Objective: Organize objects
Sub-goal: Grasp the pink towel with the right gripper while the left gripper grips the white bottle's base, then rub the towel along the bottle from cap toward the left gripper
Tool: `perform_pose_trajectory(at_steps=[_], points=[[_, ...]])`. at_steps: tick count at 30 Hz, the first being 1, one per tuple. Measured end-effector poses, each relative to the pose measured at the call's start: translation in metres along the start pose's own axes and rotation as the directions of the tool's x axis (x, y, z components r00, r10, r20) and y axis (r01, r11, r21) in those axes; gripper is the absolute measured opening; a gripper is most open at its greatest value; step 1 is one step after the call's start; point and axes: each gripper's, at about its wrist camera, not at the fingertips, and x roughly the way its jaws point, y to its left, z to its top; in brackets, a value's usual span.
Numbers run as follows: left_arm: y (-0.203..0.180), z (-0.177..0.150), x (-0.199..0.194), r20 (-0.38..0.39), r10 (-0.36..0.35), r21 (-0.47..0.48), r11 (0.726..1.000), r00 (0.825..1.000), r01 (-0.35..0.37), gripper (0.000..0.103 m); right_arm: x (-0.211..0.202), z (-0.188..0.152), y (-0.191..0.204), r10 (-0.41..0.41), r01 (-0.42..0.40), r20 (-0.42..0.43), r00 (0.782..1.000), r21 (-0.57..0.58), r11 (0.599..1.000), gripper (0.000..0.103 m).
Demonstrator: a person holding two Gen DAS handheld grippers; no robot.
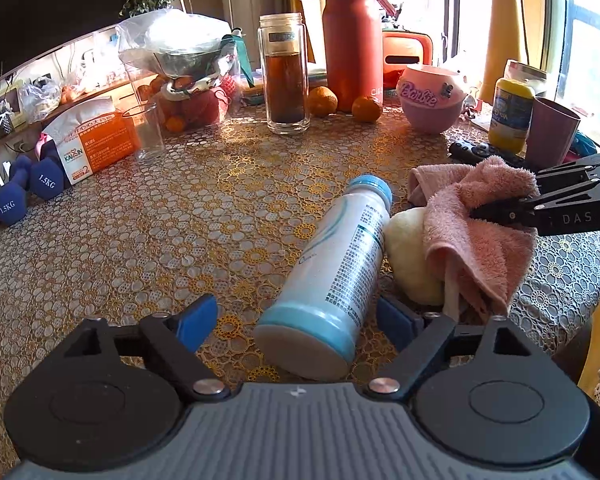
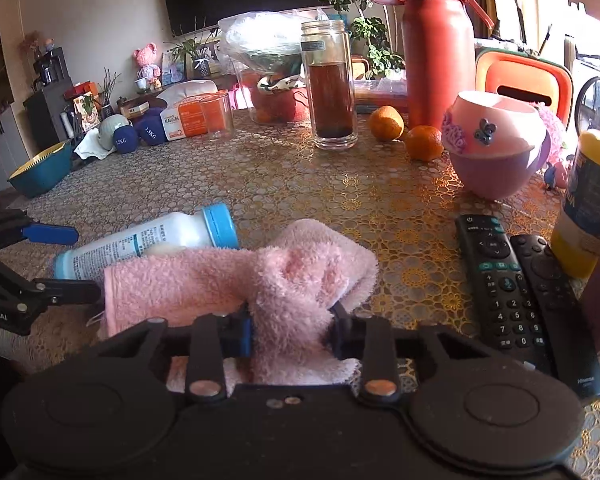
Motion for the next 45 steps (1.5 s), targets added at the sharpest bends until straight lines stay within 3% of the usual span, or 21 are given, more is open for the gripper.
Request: perform_pose_trajectory(at_steps=[3,8,11,17,23,34,45], points=[[-0.004,-0.001,-0.001,-0.008,-0.018,0.012,1.0,1.0,0.018,0.061,-0.008,0.005,0.009,-0.01,0.011,0.034,0.999,-0.018,1.0,0.02],[-0.007,-0.003,-0.003,-0.001,-0.012,0.025,1.0,1.0,0.012,0.06,-0.033,0.022,0.031,0.003,0.006,0.126,0.992,-0.071,0.997,0.018],[-0.009,-0.004,-0.004,0.004,-0.005,0.029,1.0,1.0,0.005,0.06,-0.044,0.032,0.058,0.059,-0.033,0.152,0.987,-0.169,0.985,0.018],[-0.009,-0.006,-0.006,0.014,-0.009,0.029,1.0,1.0,0.008,0.059,-0.037,0.036,0.108,0.2,-0.165,0.085,0.976,-0.31,0.936,0.018],[-0.01,-0.008,-0.007,0.023,-0.002,0.035,0.999,1.0,0.002,0.059,-0.009,0.047,0.116,0.277,-0.265,0.005,0.961,-0.274,0.924,0.018],[-0.006,-0.008,-0.008,0.023,-0.018,0.009,1.0,1.0,0.018,0.058,0.022,0.053,0.137,0.147,-0.144,-0.028,0.989,-0.435,0.889,0.018],[-0.003,-0.009,-0.007,0.03,-0.03,0.002,1.0,0.999,0.03,0.058,0.047,0.076,0.103,0.017,-0.026,-0.026,1.0,-0.418,0.908,0.019]])
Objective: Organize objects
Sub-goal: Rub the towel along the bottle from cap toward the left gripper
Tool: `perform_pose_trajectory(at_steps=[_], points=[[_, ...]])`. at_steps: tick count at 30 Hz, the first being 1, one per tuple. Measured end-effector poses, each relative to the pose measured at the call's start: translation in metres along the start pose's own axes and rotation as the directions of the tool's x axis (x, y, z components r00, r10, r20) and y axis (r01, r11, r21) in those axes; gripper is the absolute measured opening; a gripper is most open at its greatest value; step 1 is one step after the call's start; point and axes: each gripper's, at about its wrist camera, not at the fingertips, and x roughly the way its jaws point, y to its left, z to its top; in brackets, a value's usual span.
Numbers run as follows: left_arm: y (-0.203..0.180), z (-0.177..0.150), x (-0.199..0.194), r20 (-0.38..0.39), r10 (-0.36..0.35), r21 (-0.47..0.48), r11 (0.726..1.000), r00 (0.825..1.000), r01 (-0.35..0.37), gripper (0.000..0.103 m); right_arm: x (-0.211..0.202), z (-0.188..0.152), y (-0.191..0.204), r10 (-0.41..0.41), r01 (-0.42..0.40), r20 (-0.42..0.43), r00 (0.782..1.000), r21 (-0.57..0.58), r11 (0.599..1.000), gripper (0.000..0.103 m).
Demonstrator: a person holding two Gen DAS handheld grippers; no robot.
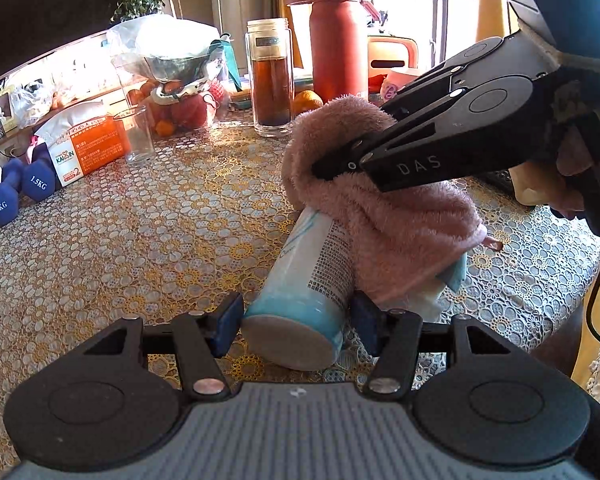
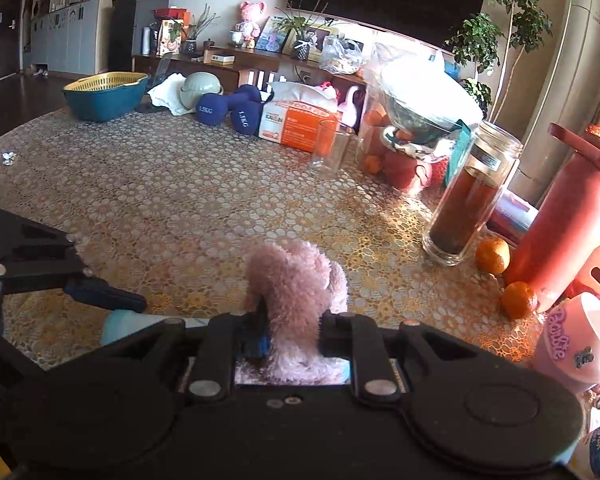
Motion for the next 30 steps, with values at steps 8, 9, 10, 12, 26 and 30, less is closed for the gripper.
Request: perform_pose_trajectory(at_steps=[8,9,10,12,26,30], points=[[0.001,0.0,-0.002,-0.001,-0.009,-0.006,1.0,1.0,0.009,0.057,0.003,-0.006,-0.016,-0.003,0.002,0.011,1.0,0.104,0.995,0.02],[0.0,0.0,-0.002,-0.003,-0.011,-0.005,1.0,1.0,0.011,0.057,0.002,-0.006,-0.016,-0.005,0.004,0.01,1.0,0.104,0.995,0.02],[0.0,0.0,-0.003,-0.004,-0.016,-0.006,1.0,1.0,0.016,0.057,0.001,-0.005,-0.015,-0.009,0.008,0.01,1.0,0.104,0.995,0.02],[-0.001,-0.001,-0.004,-0.006,-0.015,-0.013,1.0,1.0,0.015,0.056,-0.005,-0.004,-0.012,-0.02,0.018,0.018,1.0,0.095,0.995,0.019],[0.003,-0.009,-0.018,-0.015,0.011,-0.051,0.999,1.0,-0.012,0.056,-0.072,-0.002,0.039,0.092,-0.084,0.144,0.985,-0.06,0.995,0.018],[0.003,-0.014,-0.023,-0.016,0.028,-0.044,0.999,0.999,-0.029,0.056,-0.076,-0.001,0.07,0.153,-0.137,0.146,0.977,-0.115,0.984,0.018]])
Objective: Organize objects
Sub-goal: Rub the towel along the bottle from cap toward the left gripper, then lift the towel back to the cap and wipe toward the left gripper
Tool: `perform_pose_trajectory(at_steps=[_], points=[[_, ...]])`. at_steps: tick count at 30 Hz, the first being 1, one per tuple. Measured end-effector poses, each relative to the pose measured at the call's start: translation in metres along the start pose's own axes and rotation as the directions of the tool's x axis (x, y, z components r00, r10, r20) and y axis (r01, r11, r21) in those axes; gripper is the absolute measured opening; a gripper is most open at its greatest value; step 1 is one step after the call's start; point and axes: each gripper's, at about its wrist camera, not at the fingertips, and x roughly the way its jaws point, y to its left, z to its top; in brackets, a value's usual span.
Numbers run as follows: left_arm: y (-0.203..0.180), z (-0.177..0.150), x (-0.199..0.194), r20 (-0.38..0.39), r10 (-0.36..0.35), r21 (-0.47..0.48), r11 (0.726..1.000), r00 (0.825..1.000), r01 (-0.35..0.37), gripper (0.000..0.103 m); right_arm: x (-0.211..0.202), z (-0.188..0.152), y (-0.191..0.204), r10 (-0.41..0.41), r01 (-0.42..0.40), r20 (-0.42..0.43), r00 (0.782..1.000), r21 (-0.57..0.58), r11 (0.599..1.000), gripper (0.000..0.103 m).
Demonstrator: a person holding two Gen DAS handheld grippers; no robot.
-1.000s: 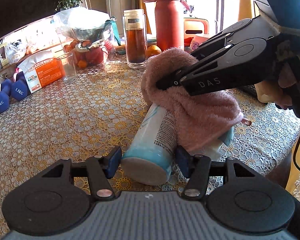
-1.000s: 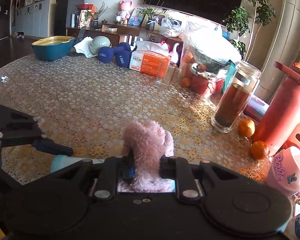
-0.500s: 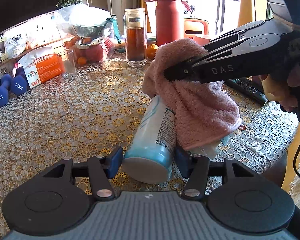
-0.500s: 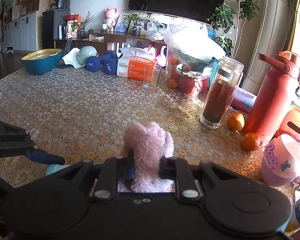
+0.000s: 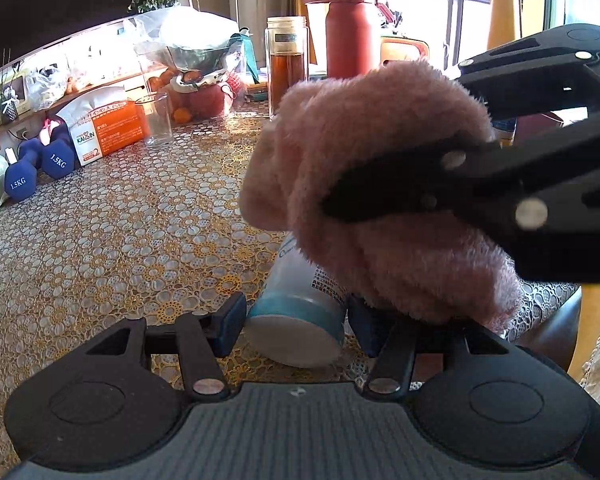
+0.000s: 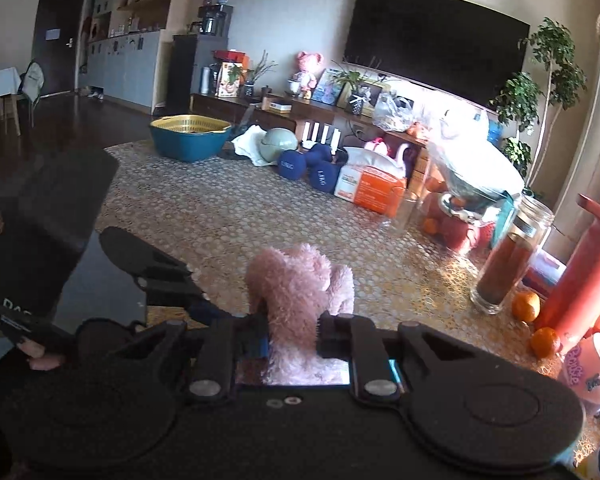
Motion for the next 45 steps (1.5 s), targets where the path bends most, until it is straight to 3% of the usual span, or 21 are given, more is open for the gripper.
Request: perform_pose_trajectory(at_steps=[9,13,18,26,35,39,45], points=[[-0.004,-0.012,-0.012,0.013,0.037,0.027,0.999,0.999,-0.038,0.056,0.013,0.0,0.029,0.107,-0.107,-0.028,0.994,-0.005,0.994,0.018],[-0.011,-0.015,-0.012,0.025,0.062,0.072,0.995,0.998,-0.063,0.056,0.024,-0.003,0.031,0.126,-0.125,-0.06,0.99,0.012,0.992,0.018],[-0.005,-0.015,-0.012,0.024,0.045,0.037,0.998,0.999,-0.045,0.056,0.036,-0.004,0.023,0.133,-0.131,-0.075,0.988,0.03,0.991,0.018],[-0.001,-0.016,-0.014,0.024,0.027,0.013,1.0,0.999,-0.028,0.056,0.054,-0.001,-0.001,0.069,-0.067,-0.101,0.993,0.027,0.997,0.018],[0.002,-0.015,-0.014,0.024,0.014,0.004,1.0,1.0,-0.014,0.056,0.067,-0.01,-0.052,-0.065,0.078,-0.149,0.987,0.083,0.993,0.019],[0.002,-0.011,-0.016,0.036,0.012,0.005,1.0,0.999,-0.012,0.056,0.068,-0.02,-0.074,-0.054,0.083,-0.154,0.987,0.186,0.979,0.019],[0.003,-0.005,-0.023,0.056,0.009,-0.005,1.0,0.998,-0.009,0.056,0.069,-0.019,-0.072,-0.071,0.101,-0.162,0.984,0.186,0.977,0.019]])
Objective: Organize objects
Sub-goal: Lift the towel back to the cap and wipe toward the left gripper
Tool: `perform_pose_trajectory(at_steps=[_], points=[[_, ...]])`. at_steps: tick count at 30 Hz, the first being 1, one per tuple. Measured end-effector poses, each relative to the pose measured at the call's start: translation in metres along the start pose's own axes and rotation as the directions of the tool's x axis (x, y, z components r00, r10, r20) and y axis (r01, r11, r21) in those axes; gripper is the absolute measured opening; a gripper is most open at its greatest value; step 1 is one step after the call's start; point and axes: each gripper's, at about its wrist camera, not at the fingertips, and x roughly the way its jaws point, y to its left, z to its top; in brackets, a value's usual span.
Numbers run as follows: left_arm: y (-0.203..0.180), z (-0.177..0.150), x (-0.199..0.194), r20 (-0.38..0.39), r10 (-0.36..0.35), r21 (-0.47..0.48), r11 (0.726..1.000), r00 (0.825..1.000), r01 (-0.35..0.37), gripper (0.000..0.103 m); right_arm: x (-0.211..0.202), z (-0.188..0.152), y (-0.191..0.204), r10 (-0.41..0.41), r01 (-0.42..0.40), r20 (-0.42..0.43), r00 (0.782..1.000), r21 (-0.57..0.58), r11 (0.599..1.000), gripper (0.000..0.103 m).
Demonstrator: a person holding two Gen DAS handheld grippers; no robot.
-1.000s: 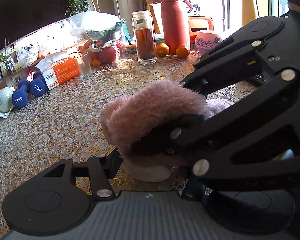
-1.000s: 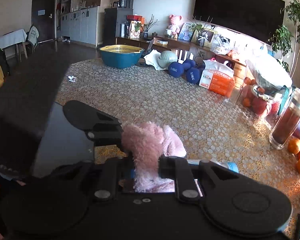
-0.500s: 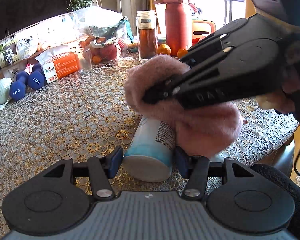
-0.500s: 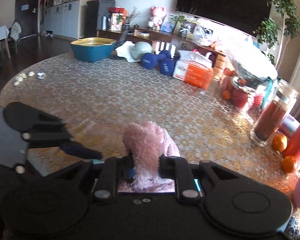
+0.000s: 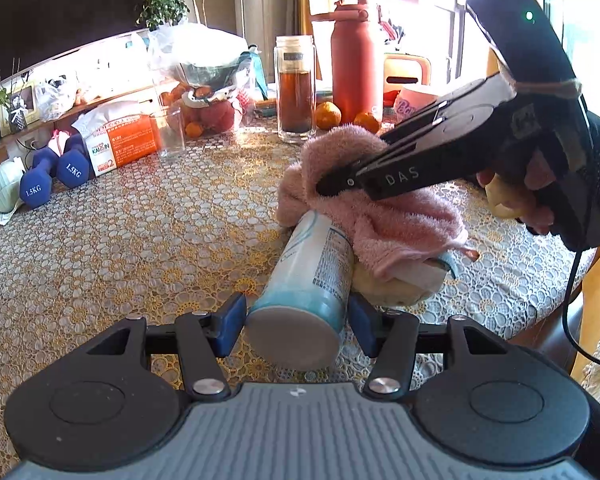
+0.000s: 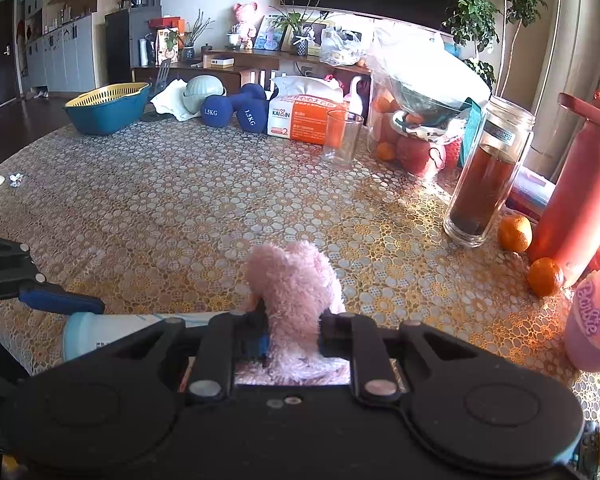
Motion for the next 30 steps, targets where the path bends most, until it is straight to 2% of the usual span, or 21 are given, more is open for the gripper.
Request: perform_pose_trajectory(at_steps=[7,10,18,24,30], points=[[-0.006,0.002,0.001,0.012,-0.002,0.043,0.999,1.0,0.001,0.056,-0.001,0.0,0.0,-0.004,0.004,0.001,1.0,0.006,1.0,0.019],[-0.003,0.001,0.005,-0.01,0.003,0.031,1.0,1.0,-0.002,0.049,-0.003,0.0,0.002,-0.006,0.006,0.006,1.0,0.004,1.0,0.019],[-0.002,0.0,0.006,-0.012,-0.003,0.021,1.0,1.0,0.003,0.047,-0.034,0.001,0.017,0.026,-0.024,0.078,0.997,-0.024,0.999,0.018],[-0.001,0.0,0.006,-0.012,-0.003,0.015,1.0,1.0,0.003,0.048,-0.06,0.002,0.042,0.147,-0.137,0.118,0.982,-0.096,0.986,0.018],[-0.002,0.0,0.005,-0.01,0.0,0.023,1.0,1.0,0.0,0.048,-0.063,0.002,0.076,0.27,-0.254,0.089,0.959,-0.164,0.953,0.018]])
